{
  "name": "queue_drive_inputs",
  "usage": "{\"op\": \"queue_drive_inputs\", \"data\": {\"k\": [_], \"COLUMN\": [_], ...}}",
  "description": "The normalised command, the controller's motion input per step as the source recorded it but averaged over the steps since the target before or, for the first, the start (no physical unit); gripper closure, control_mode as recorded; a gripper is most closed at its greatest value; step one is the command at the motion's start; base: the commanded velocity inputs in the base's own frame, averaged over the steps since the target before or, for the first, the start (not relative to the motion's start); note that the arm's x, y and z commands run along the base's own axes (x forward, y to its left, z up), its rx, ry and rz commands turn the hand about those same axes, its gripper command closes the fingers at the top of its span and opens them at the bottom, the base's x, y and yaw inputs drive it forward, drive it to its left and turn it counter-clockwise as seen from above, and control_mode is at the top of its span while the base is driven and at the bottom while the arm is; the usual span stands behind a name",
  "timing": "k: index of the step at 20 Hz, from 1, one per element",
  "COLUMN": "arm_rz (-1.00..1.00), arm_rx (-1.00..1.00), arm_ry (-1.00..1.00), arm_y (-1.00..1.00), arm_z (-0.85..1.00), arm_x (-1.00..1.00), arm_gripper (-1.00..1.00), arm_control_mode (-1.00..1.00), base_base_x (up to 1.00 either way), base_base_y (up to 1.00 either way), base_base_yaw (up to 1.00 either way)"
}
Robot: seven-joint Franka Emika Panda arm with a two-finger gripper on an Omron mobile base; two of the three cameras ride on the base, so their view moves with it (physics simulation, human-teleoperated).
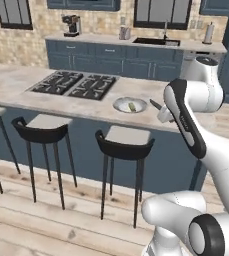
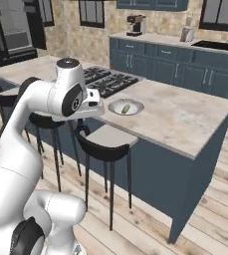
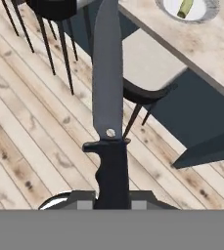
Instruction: Retrieve the butter from the fridge and place it on a plate on the dining table. Then retrieve the butter knife by the fridge and place it near the plate.
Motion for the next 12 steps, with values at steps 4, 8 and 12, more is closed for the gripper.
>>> {"op": "queue_drive_inputs", "data": {"k": [4, 8, 12], "arm_rz": [0.00, 0.00, 0.00], "arm_rx": [0.00, 0.00, 0.00], "arm_ry": [0.00, 0.00, 0.00], "arm_y": [0.00, 0.00, 0.00], "arm_z": [0.00, 0.00, 0.00], "arm_x": [0.00, 0.00, 0.00], "arm_gripper": [1.00, 1.00, 1.00], "arm_control_mode": [1.00, 1.00, 1.00], "base_base_x": [0.47, 0.32, 0.24], "base_base_y": [0.98, 0.81, 0.45], "base_base_yaw": [-0.47, -0.47, -0.47]}}
